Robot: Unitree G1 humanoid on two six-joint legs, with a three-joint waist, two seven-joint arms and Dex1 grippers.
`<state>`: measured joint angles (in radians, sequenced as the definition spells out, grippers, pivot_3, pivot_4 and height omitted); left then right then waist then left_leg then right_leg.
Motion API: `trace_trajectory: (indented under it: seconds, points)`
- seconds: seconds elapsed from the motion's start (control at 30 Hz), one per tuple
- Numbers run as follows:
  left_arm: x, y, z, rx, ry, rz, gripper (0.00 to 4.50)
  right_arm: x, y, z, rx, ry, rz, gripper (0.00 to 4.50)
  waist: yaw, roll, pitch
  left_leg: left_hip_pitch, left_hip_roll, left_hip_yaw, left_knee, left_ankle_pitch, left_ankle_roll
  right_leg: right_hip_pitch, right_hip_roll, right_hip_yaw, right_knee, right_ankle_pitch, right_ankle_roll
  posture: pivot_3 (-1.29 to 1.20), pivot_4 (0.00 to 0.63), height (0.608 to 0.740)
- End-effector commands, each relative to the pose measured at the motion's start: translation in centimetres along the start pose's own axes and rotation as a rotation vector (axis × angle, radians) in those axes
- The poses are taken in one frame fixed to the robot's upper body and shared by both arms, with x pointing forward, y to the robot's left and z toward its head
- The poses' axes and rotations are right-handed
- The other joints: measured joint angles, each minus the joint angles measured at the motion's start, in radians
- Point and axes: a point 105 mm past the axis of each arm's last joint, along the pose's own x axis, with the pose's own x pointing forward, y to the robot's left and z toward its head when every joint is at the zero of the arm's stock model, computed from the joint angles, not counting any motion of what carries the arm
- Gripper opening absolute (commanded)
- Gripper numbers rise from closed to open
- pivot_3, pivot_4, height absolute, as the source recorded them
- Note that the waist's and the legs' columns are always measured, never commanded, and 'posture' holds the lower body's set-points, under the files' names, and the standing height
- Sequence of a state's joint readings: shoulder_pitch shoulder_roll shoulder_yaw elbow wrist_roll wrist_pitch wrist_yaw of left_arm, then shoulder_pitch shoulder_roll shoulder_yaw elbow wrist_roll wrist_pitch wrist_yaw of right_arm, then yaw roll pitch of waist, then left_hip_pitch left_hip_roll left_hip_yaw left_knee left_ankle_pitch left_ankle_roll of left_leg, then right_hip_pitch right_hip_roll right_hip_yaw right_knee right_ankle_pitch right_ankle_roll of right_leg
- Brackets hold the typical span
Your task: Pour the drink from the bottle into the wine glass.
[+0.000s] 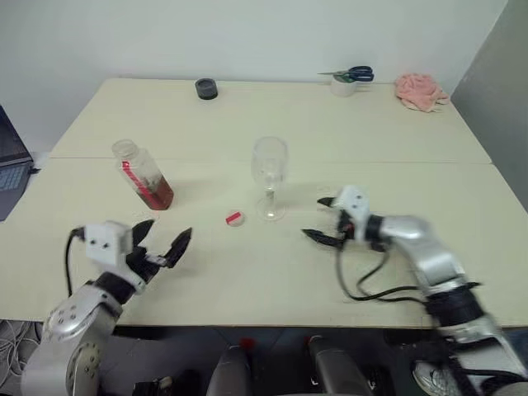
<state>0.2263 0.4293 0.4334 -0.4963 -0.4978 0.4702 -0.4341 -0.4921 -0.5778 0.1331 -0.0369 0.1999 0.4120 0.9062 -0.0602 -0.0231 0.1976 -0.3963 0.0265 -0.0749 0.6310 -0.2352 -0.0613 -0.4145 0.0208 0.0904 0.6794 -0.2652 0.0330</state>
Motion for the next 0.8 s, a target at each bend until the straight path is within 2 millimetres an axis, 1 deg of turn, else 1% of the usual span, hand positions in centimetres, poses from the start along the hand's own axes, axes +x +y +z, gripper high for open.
trace_trajectory:
  seconds: [0.03, 0.1, 0.13, 0.17, 0.23, 0.37, 0.43, 0.53, 0.7, 0.8]
  points:
    - [-0.7, 1.3, 0.9, 0.040, -0.057, 0.075, 4.50, -3.2, -2.0, 6.1, -0.035, -0.115, 0.032, 4.48, -0.001, -0.001, 0.000, 0.001, 0.000, 0.000, 0.000, 0.000, 0.000, 0.000, 0.001, 0.001, 0.000, 0.001, 0.001, 0.00, 0.150, 0.740]
    - [-0.6, 2.1, 1.4, 0.047, -0.080, 0.099, 4.50, -4.7, -2.5, 9.3, -0.065, -0.165, 0.083, 4.48, -0.003, -0.001, 0.001, 0.003, 0.001, 0.001, 0.001, 0.000, 0.000, 0.001, 0.003, 0.002, 0.001, 0.002, -0.001, 0.00, 0.150, 0.740]
    - [-0.3, 2.4, 1.9, 0.054, -0.092, 0.104, 4.50, -5.2, -2.5, 11.2, -0.091, -0.198, 0.120, 4.48, -0.003, -0.001, 0.001, 0.004, 0.002, 0.001, 0.001, 0.000, 0.001, 0.002, 0.004, 0.002, 0.001, 0.002, -0.001, 0.00, 0.150, 0.740]
    - [-0.1, 2.7, 2.3, 0.068, -0.098, 0.104, 4.50, -5.3, -2.3, 12.5, -0.114, -0.221, 0.149, 4.48, -0.003, -0.001, 0.000, 0.005, 0.003, 0.001, 0.001, 0.000, 0.001, 0.002, 0.005, 0.002, 0.001, 0.002, -0.001, 0.00, 0.150, 0.740]
    - [0.4, 3.0, 3.3, 0.098, -0.110, 0.102, 4.50, -4.9, -1.5, 14.4, -0.148, -0.264, 0.207, 4.48, -0.003, -0.002, 0.000, 0.005, 0.003, 0.001, 0.000, 0.000, 0.001, 0.002, 0.006, 0.002, 0.001, 0.002, -0.001, 0.00, 0.150, 0.740]
    - [1.1, 3.8, 5.6, 0.138, -0.141, 0.115, 4.50, -3.7, 0.3, 17.2, -0.152, -0.339, 0.296, 4.48, -0.003, -0.003, -0.001, 0.003, 0.004, 0.001, 0.000, 0.000, 0.000, 0.002, 0.006, 0.002, -0.001, 0.002, -0.001, 0.00, 0.150, 0.740]
    - [1.3, 3.9, 6.4, 0.158, -0.144, 0.122, 4.50, -3.3, 0.8, 18.4, -0.140, -0.370, 0.314, 4.48, -0.002, -0.003, -0.001, 0.000, 0.003, 0.001, 0.000, 0.000, 0.000, -0.001, 0.004, 0.002, -0.001, 0.002, -0.001, 0.00, 0.150, 0.740]
    - [1.6, 3.8, 7.2, 0.182, -0.139, 0.120, 4.50, -2.9, 1.3, 19.5, -0.099, -0.400, 0.340, 4.48, 0.001, -0.003, -0.001, -0.004, 0.002, 0.002, 0.000, 0.000, 0.000, -0.006, 0.002, 0.002, 0.001, 0.005, -0.005, 0.00, 0.150, 0.740]
    - [1.9, 4.5, 7.8, 0.197, -0.131, 0.150, 4.50, -2.3, 1.1, 20.6, -0.065, -0.412, 0.326, 4.48, 0.003, -0.003, -0.001, -0.004, 0.002, 0.001, 0.000, 0.000, 0.000, -0.006, 0.002, 0.000, 0.001, 0.005, -0.005, 0.00, 0.150, 0.740]
    - [2.9, 5.1, 7.9, 0.213, -0.115, 0.170, 4.50, -2.1, 1.0, 21.2, -0.051, -0.429, 0.318, 4.48, 0.003, -0.003, -0.001, -0.004, 0.002, 0.001, 0.000, 0.000, 0.000, -0.006, 0.002, 0.000, 0.001, 0.005, -0.005, 0.00, 0.150, 0.740]
